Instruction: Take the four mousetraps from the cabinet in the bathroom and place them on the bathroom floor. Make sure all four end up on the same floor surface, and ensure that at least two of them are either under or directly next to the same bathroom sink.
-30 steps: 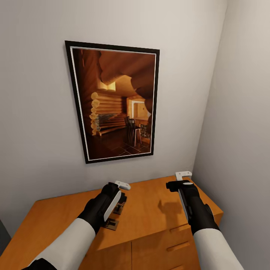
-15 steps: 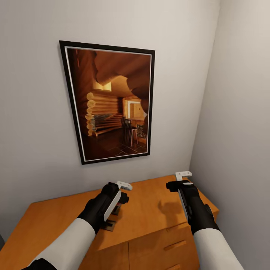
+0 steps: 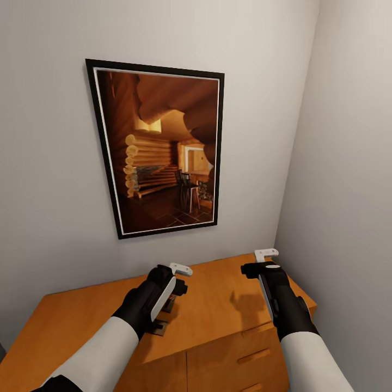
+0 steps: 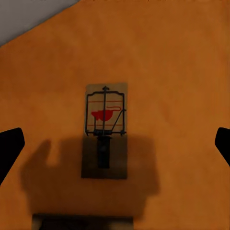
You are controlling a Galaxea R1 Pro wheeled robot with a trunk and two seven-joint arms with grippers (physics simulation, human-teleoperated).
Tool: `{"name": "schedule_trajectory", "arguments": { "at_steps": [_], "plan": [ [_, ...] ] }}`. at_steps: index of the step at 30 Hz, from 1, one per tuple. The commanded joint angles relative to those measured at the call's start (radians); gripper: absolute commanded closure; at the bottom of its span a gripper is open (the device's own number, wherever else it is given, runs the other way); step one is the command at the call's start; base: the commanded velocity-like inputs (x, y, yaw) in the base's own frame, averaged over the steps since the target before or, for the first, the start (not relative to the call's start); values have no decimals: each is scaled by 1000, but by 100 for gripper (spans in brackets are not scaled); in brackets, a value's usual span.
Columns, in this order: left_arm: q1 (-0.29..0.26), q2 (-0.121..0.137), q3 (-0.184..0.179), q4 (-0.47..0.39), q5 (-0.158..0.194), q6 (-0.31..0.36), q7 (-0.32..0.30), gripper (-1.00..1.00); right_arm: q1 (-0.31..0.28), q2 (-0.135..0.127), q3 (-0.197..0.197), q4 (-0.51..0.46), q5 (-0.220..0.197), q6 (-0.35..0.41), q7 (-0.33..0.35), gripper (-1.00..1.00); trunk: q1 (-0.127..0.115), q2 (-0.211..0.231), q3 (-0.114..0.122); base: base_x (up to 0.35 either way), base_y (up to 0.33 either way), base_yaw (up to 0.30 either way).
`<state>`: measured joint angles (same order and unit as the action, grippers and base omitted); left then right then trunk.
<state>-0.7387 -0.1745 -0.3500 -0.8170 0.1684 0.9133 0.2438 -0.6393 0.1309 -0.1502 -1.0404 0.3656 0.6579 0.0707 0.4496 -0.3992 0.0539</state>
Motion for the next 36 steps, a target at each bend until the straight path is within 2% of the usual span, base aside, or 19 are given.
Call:
{"name": "schedule_trajectory", "arguments": {
  "at_steps": [1, 36],
  "plan": [
    [0, 0, -1, 0, 10, 3, 9, -100, 0, 1, -3, -1, 10, 4, 7, -100, 0, -1, -1, 0, 0, -2],
    [0, 0, 1, -1, 8, 3, 21, -100, 0, 1, -3, -1, 10, 5, 7, -100, 0, -1, -1, 33, 0, 0]
  ]
}}
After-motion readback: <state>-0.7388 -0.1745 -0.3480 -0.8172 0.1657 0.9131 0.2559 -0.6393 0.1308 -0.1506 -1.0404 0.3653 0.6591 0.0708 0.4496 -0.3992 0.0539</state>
